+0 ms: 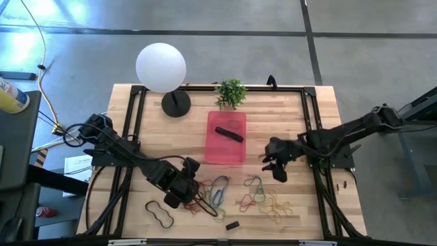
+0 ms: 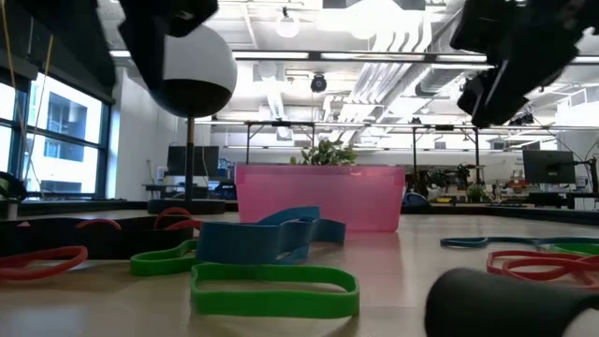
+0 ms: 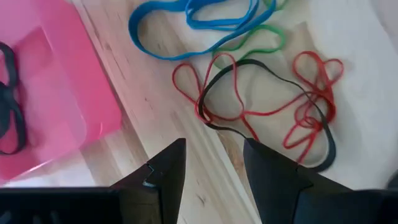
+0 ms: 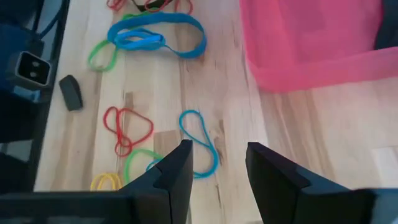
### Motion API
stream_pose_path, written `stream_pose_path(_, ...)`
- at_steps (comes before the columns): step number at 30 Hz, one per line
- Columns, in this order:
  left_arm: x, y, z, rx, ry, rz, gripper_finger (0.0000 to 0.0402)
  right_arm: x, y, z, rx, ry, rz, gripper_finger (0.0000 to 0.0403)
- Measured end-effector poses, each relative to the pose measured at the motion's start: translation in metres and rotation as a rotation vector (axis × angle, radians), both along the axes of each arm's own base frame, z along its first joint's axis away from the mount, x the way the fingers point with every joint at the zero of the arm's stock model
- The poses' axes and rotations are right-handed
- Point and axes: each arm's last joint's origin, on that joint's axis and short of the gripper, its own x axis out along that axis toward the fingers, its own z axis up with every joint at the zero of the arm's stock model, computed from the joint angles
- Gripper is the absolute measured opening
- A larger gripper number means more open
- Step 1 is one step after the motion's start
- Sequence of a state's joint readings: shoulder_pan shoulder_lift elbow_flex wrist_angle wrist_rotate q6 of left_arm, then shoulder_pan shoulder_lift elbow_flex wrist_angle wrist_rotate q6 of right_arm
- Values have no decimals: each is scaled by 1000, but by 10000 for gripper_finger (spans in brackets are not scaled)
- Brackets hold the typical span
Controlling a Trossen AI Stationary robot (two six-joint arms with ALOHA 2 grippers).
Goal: Pick and place rubber bands into bin
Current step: Put the blue rubber band into the red bin
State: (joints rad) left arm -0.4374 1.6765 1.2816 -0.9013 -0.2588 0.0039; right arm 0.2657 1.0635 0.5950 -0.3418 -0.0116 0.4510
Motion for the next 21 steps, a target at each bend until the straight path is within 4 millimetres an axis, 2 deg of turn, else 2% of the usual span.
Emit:
stream_pose_path(4, 3, -2, -8, -5, 15, 37, 150, -1, 19, -14, -63, -4, 6, 139)
stream_pose_path(11, 3, -2, -7, -8, 14, 56, 150, 5, 44, -35, -134, -22, 55, 139)
stream_pose_path(16, 1, -1, -8, -1, 28, 57, 150, 6, 60, -52, -36, 69, 95, 139)
stream_pose_path(21, 1, 0, -8, 21, 27, 56, 150, 10, 84, -56, 31, 1, 141, 139)
